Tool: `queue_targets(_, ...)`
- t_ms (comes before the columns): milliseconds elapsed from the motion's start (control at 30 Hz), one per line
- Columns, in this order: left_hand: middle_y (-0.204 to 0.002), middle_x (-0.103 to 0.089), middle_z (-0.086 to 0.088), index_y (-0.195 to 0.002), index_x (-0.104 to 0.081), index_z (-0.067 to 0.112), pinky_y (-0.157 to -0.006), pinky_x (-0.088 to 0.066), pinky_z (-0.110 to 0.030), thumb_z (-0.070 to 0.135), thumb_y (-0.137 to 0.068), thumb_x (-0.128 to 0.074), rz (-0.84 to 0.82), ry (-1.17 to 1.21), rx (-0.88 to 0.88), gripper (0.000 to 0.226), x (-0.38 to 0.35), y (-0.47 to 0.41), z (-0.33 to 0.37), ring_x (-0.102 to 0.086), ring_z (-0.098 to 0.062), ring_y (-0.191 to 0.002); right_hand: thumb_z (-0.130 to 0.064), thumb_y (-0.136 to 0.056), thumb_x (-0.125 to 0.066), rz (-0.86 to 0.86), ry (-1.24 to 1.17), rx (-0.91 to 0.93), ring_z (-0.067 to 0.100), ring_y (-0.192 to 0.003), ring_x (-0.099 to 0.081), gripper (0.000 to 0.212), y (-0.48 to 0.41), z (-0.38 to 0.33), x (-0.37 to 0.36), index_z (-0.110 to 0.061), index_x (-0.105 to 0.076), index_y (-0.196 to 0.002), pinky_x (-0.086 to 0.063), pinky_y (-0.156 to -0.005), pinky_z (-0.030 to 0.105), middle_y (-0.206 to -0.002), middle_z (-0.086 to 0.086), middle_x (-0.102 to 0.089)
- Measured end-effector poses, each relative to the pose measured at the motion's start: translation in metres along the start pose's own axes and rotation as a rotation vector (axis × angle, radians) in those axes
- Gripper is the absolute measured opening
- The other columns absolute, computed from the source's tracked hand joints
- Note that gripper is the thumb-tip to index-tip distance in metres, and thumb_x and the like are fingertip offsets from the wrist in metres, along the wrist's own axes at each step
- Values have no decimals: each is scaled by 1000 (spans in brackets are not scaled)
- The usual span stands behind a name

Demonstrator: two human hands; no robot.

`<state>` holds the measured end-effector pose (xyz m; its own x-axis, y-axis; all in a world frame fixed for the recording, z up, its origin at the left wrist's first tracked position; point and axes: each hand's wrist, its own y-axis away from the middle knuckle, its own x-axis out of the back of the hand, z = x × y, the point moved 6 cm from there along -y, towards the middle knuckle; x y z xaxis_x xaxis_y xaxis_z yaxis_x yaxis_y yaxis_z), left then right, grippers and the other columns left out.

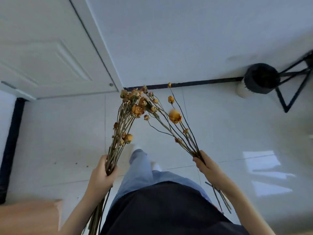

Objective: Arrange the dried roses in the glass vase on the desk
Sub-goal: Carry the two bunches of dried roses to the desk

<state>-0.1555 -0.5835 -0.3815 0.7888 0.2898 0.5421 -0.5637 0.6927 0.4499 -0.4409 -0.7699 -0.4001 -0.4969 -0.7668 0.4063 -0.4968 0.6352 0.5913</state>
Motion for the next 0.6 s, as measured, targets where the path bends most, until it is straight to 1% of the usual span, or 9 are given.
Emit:
queue_targets(33,-60,-52,2,-98,-49,22,-43,-40,-21,7,-87,-57,-38,-33,-19,21,-6,-11,11,-49,-6,-43,-22,-98,-41,40,-25,-16,11,-61,-41,13,1,8,7,-20,-46,-86,-40,-59,28,-70,0,-47)
queue_targets(100,-61,-55,2,-101,-49,24,-46,-41,-23,8,-87,-57,-117,-87,-44,23,-21,-36,32,-51,-7,-44,-21,-98,-42,114,-80,-51,12,-61,-42,13,3,19,20,-21,-46,-86,-41,-59,30,-70,1,-47)
queue_targets(167,-65,-58,0,-100,-49,26,-44,-42,-24,9,-88,-57,-192,-119,-79,23,-37,-63,56,-52,-9,-44,-22,-97,-42,179,-147,-97,16,-63,-42,11,3,28,34,-21,-47,-88,-40,-60,33,-71,2,-47)
queue_targets(233,-68,-61,-1,-99,-48,27,-42,-43,-21,9,-87,-58,-249,-151,-146,24,-53,-90,85,-54,-9,-44,-23,-98,-41,238,-213,-137,17,-63,-41,10,2,37,50,-20,-47,-90,-39,-60,34,-72,3,-46)
queue_targets(333,-68,-62,-2,-94,-45,35,-40,-42,-19,10,-87,-59,-338,-205,-235,29,-80,-132,131,-52,-6,-40,-23,-98,-41,339,-301,-181,12,-61,-39,13,0,47,74,-21,-46,-86,-37,-59,31,-70,-1,-44)
queue_targets(400,-70,-63,0,-96,-46,32,-42,-44,-20,10,-87,-60,-405,-245,-274,28,-99,-160,161,-54,-6,-44,-23,-98,-41,410,-373,-215,10,-60,-37,17,-2,52,93,-24,-45,-81,-36,-59,29,-68,-5,-42)
queue_targets(467,-73,-64,1,-101,-46,30,-43,-45,-20,14,-88,-60,-478,-285,-298,25,-119,-185,190,-57,-8,-48,-23,-97,-42,486,-438,-256,10,-60,-36,19,-3,59,109,-26,-44,-79,-35,-59,31,-66,-6,-41)
queue_targets(600,-67,-61,0,-99,-48,28,-41,-44,-20,17,-89,-59,-601,-323,-354,19,-160,-225,241,-54,-5,-46,-22,-97,-43,612,-499,-329,9,-60,-39,15,-3,74,139,-26,-48,-84,-38,-60,31,-66,-6,-45)
